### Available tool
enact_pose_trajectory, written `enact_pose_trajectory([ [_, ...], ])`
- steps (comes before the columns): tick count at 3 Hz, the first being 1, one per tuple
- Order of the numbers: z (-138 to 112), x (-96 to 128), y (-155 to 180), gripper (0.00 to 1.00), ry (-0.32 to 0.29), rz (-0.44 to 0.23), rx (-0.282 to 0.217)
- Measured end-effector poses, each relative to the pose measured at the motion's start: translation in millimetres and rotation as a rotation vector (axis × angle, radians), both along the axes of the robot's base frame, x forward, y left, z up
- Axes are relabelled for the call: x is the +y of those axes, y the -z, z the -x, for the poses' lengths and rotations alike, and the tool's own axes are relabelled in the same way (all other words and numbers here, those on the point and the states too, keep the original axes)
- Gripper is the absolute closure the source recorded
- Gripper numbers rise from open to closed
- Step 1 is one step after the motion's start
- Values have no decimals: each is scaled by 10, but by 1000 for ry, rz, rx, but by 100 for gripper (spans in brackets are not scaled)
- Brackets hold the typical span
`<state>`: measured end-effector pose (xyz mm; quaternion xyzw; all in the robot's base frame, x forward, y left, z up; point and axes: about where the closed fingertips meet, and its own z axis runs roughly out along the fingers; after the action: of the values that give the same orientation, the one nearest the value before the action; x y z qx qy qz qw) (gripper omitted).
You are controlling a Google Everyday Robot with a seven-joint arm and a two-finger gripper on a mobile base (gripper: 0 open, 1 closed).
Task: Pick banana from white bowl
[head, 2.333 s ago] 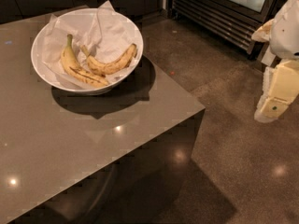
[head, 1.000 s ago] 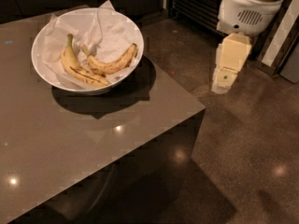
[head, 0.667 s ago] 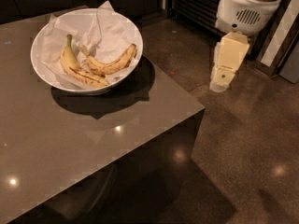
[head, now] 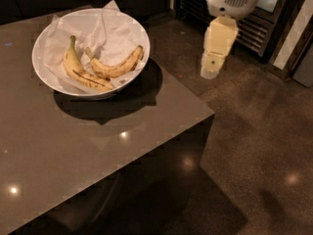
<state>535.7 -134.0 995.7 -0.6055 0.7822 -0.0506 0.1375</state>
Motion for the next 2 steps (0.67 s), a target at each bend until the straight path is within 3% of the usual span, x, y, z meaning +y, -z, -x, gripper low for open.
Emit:
enact_pose_trajectory([
  [1, -308, 324, -117, 0, -43, 23, -25],
  [2, -394, 436, -167, 0, -57, 4, -60],
])
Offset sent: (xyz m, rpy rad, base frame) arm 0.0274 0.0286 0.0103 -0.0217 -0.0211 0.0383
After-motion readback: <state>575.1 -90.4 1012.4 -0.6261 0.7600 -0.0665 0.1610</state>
